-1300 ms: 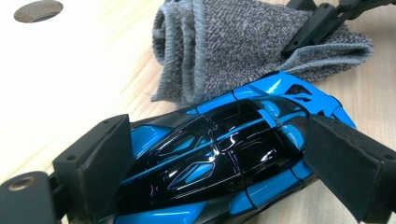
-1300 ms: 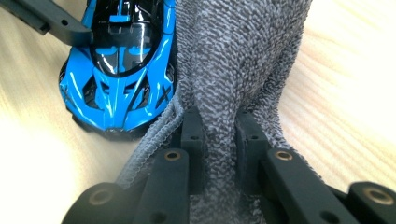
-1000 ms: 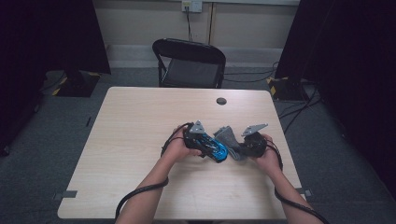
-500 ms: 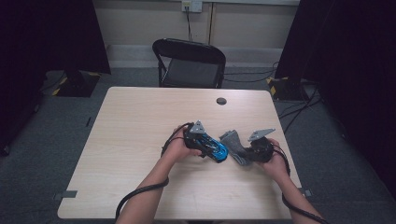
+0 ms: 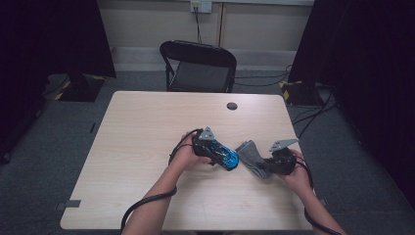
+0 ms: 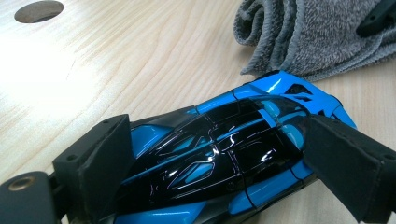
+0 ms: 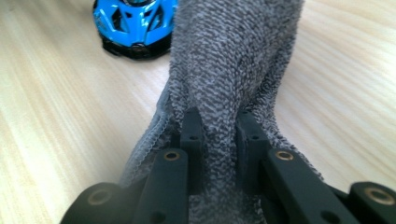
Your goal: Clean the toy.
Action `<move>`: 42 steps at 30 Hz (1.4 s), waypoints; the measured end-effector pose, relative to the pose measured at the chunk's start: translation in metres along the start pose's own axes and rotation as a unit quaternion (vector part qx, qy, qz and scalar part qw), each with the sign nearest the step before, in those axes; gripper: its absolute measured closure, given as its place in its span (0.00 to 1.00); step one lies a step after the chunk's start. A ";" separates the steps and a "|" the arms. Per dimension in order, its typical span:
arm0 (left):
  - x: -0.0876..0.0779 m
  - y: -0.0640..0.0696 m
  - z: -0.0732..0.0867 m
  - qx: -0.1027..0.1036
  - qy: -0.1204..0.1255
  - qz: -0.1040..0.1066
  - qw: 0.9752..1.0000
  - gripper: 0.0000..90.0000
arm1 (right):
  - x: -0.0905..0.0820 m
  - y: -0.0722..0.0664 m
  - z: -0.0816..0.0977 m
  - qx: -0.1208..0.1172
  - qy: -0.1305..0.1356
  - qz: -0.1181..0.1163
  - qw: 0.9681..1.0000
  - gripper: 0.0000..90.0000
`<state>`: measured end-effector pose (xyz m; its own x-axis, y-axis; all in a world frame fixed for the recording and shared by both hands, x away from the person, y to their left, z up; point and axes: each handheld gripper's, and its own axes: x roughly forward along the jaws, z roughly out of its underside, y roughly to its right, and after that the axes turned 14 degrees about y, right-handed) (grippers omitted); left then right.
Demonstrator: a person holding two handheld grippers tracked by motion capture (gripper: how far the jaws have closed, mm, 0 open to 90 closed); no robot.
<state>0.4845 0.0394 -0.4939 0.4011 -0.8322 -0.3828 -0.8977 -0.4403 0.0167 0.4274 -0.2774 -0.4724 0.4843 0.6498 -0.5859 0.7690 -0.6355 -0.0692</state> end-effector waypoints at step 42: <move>0.001 0.002 0.003 -0.003 0.016 0.003 1.000 0.09 | 0.125 0.006 -0.104 -0.022 0.011 0.022 0.999 0.84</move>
<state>0.4822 0.0391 -0.4969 0.4017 -0.8453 -0.3522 -0.8989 -0.4374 0.0247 0.5355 -0.1570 -0.4623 0.5263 0.6312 -0.5698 0.7646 -0.6445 -0.0077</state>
